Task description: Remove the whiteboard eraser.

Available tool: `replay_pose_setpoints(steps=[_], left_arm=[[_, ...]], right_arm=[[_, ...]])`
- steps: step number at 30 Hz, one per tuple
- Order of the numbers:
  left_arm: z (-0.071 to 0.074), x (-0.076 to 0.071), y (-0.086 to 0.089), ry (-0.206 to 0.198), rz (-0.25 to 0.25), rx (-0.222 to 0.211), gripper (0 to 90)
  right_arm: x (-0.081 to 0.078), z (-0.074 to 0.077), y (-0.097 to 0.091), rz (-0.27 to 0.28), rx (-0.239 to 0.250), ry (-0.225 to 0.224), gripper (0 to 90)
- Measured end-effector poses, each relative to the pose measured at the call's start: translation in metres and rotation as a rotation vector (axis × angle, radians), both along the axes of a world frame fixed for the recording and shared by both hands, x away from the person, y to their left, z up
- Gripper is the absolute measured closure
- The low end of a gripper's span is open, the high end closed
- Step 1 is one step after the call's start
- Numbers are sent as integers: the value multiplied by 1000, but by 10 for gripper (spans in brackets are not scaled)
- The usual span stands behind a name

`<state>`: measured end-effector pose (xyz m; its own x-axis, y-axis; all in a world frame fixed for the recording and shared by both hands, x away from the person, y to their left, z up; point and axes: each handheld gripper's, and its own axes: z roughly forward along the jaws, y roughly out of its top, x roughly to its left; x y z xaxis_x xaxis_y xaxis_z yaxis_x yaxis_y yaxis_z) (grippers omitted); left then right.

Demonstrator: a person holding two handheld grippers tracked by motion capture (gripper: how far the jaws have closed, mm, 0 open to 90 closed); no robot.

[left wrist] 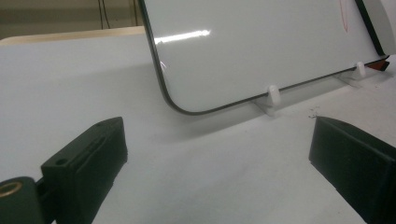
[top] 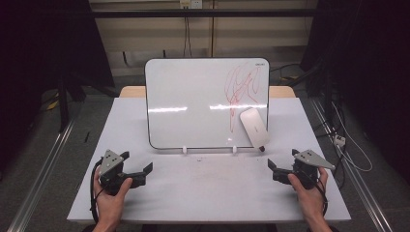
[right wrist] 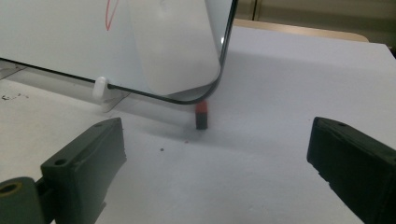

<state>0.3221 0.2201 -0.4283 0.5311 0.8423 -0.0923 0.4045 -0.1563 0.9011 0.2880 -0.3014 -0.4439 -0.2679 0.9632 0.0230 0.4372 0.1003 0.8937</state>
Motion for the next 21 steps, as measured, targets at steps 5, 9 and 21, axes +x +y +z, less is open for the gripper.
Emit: replay_pose_setpoints(steps=[5,9,21], left_arm=[[0,0,-1,4,-7,2,42],[-1,0,-3,12,-11,-1,43],[-3,2,0,37,-18,-18,45]], right_arm=[[2,-2,2,-10,-17,19,51],[4,-2,3,-4,-20,33,60],[13,2,14,33,-51,35,53]])
